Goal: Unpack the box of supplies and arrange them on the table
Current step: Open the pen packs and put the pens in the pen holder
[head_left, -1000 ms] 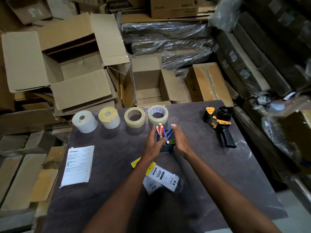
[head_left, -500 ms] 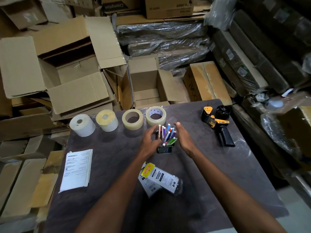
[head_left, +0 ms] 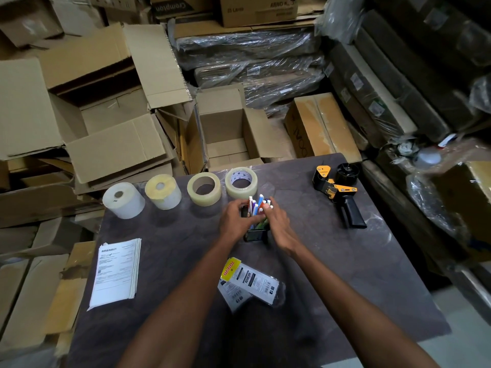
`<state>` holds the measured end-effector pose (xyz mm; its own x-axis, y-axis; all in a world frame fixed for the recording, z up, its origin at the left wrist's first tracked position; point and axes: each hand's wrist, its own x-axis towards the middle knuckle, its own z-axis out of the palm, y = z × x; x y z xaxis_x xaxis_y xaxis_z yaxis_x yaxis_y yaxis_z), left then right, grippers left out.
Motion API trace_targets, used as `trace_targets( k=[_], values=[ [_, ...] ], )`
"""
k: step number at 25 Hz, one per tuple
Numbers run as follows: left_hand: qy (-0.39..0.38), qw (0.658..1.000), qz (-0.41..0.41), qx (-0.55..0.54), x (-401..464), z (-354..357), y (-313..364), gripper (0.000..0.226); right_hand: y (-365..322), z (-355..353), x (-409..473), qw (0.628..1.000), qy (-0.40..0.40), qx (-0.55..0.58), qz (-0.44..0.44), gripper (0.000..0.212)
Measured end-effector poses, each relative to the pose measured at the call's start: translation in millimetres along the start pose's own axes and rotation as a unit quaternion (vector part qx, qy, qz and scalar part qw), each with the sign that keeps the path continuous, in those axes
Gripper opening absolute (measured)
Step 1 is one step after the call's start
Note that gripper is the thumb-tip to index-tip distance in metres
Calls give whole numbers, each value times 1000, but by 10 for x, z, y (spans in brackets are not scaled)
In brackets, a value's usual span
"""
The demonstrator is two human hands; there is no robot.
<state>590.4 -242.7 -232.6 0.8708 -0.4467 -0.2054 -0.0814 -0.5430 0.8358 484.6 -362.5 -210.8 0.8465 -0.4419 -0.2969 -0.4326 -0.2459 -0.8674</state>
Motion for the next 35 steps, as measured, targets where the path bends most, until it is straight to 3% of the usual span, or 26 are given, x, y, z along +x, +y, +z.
trace_targets(
  k=[3,5,10,15,19,23,26,29,32,35],
  values=[
    [15,999,-6,29,50,82,-44,67,-59,-43,-109,991,112,-14,-71,69],
    [23,1000,-8,11,-11,47,5,69,-49,-91,-55,978,163,-32,-124,53],
    [-18,994,7,-112,-186,17,-39,74,-18,-147,127,975,154,-50,-151,14],
    [-24,989,8,-148,-285,6,-55,68,-116,-150,137,960,106,-179,-190,23],
    [-29,987,23,-159,-309,-51,-100,82,-184,-80,97,950,71,-216,-213,21],
    [-1,992,24,-126,-359,-46,-129,86,-40,-121,102,976,146,-64,-147,11],
    [95,987,28,-130,-409,-48,-84,56,115,-180,141,983,145,-35,-109,7],
    [84,986,18,-145,-436,-17,-32,16,175,-178,100,992,92,-34,-76,18],
    [116,982,-7,-147,-437,-75,5,15,180,-172,118,989,131,-12,-74,40],
    [93,984,27,-149,-356,-161,70,52,88,-197,175,980,159,-48,-111,31]
  ],
)
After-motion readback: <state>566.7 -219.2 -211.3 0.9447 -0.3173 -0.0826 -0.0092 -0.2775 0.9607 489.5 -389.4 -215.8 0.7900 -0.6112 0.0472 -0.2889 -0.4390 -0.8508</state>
